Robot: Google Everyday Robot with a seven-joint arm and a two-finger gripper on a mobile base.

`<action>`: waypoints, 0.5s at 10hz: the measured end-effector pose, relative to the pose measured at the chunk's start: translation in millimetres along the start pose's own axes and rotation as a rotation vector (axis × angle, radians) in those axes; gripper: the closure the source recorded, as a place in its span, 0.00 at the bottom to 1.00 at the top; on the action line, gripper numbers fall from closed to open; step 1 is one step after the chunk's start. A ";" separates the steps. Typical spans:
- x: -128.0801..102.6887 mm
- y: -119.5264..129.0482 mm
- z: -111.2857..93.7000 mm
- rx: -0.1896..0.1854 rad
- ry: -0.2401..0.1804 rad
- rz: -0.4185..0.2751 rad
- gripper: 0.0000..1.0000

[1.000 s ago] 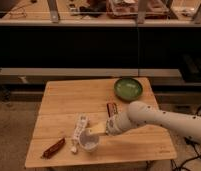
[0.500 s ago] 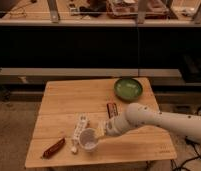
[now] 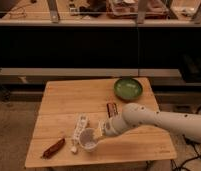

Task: Place the ceramic cup in the ceramic bowl

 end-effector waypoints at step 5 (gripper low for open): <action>-10.3 -5.1 9.5 -0.032 -0.033 -0.044 0.62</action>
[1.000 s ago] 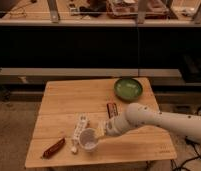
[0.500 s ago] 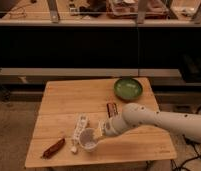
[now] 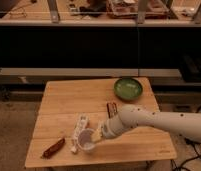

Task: Place the ceramic cup in the ceramic bowl

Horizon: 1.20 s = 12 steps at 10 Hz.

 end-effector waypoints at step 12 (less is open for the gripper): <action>16.7 -19.1 -55.2 0.185 0.002 0.083 1.00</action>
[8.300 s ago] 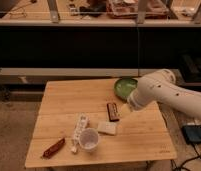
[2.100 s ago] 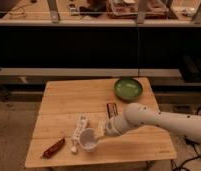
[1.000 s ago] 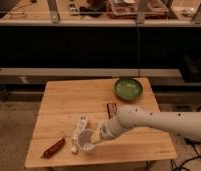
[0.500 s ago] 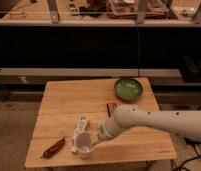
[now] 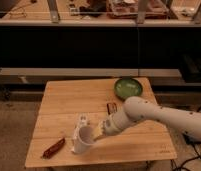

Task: Place the ceramic cup in the ceramic bowl

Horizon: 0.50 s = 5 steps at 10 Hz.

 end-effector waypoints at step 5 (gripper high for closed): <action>17.4 6.3 -30.3 0.064 0.061 0.028 1.00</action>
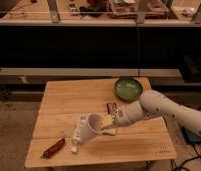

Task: Place the ceramic cup in the ceramic bowl

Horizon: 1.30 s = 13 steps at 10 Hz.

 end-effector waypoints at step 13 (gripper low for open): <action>204.1 142.9 -126.4 -0.077 0.642 0.324 1.00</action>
